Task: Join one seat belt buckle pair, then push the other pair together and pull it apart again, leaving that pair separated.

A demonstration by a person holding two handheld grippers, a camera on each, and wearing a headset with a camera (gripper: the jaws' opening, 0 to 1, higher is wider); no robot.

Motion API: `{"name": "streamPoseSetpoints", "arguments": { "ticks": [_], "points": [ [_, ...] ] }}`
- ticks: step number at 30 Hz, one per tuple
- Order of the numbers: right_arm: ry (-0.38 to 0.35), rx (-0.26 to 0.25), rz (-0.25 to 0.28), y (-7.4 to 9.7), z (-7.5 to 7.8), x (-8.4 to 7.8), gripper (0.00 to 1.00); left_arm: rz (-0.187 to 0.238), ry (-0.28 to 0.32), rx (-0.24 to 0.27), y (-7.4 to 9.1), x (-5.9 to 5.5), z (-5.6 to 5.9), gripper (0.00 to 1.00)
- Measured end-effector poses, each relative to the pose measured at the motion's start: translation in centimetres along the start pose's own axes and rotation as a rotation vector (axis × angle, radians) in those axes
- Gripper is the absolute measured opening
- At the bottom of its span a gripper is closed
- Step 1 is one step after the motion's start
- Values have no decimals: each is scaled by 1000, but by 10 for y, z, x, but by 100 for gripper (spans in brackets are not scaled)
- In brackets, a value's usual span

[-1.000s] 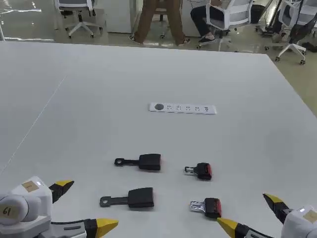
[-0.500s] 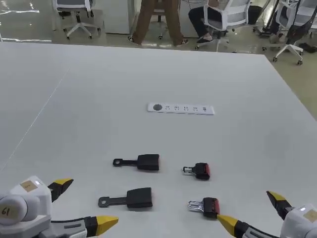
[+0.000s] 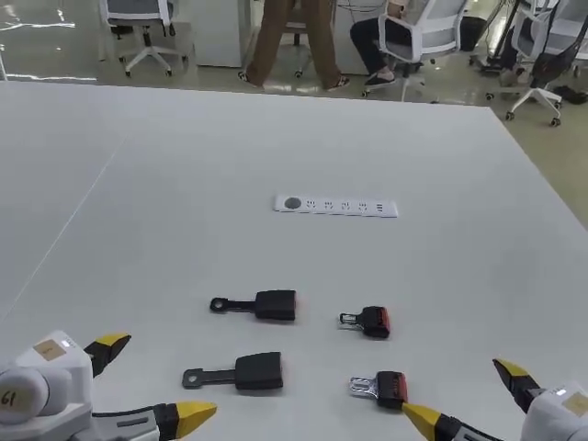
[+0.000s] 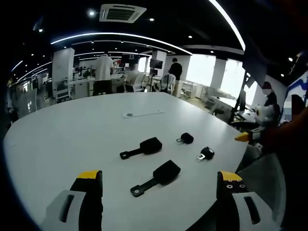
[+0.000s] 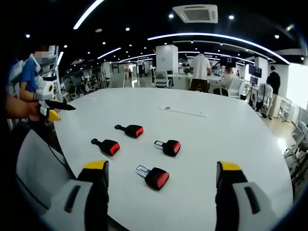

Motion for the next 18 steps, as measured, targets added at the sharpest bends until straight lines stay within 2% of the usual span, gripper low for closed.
{"name": "streamPoseSetpoints", "arguments": {
  "ticks": [14,18],
  "points": [
    [-5,0,-9,-1,1,0,94,-10,7,12,0,-2,0,100],
    [-6,-2,-12,-1,1,-1,94,-12,4,0,-3,-1,1,100]
  ]
}}
Point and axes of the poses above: the centre of the closed fingertips' face, and the gripper's own axes: y roughly backward along the fingers, z roughly to its right, x roughly out of its top, the point moved 10 cm from there along y, roughly backward along the fingers, and after that the axes turned 15 degrees about -y, right-handed, at the moved point
